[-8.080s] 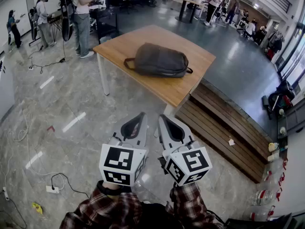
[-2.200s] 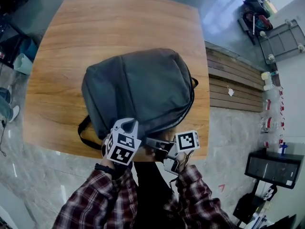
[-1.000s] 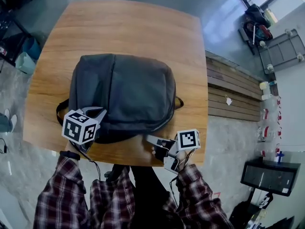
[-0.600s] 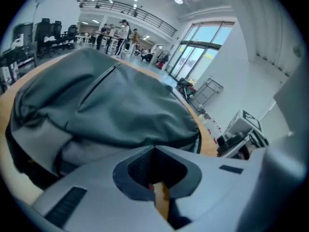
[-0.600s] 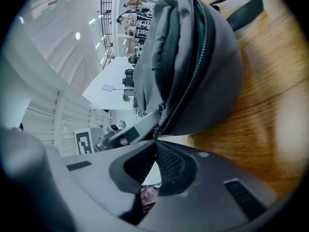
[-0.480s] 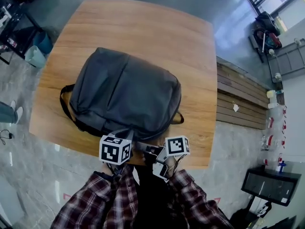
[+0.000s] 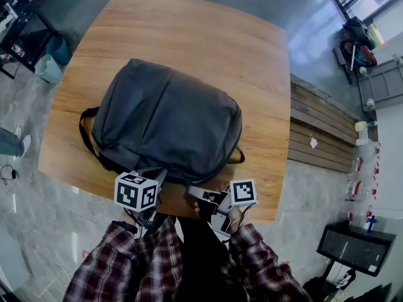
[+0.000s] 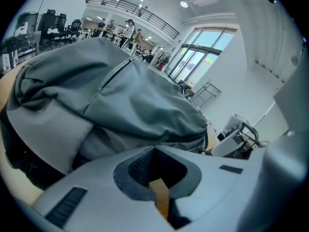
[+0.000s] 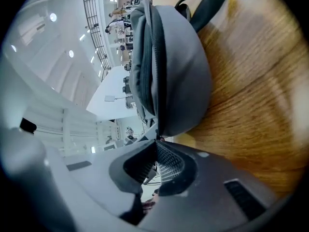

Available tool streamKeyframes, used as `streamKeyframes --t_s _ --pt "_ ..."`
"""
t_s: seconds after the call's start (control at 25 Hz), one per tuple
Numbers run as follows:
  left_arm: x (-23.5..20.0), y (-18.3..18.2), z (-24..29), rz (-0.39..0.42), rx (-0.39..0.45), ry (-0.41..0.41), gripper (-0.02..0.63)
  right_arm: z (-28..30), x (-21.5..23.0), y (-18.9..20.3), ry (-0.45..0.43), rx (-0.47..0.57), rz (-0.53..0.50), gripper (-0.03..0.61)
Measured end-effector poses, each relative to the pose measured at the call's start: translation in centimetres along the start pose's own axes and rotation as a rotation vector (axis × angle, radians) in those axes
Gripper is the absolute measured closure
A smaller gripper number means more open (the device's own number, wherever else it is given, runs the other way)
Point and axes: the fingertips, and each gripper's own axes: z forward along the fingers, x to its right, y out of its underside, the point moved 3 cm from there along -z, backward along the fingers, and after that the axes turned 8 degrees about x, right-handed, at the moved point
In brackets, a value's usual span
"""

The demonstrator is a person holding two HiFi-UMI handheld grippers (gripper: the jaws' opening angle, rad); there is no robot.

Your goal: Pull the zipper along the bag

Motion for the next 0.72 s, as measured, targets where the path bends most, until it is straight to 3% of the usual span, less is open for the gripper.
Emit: streamKeyframes --t_s 0.28,0.56,0.72 --pt "-0.4 0.1 0.1 -0.045 -0.009 0.041 0.606 -4.4 0.1 -2.4 -0.018 0.042 0.021 0.569" --pt "-0.6 0.1 0.1 -0.042 -0.015 0.062 0.606 -7.2 0.1 -5.4 -0.012 0.102 0.0 0.569" --pt "-1.3 -0.5 0.0 -0.017 -0.039 0.053 0.606 -6.7 -0.1 -5.4 -0.015 0.059 -0.042 0.569"
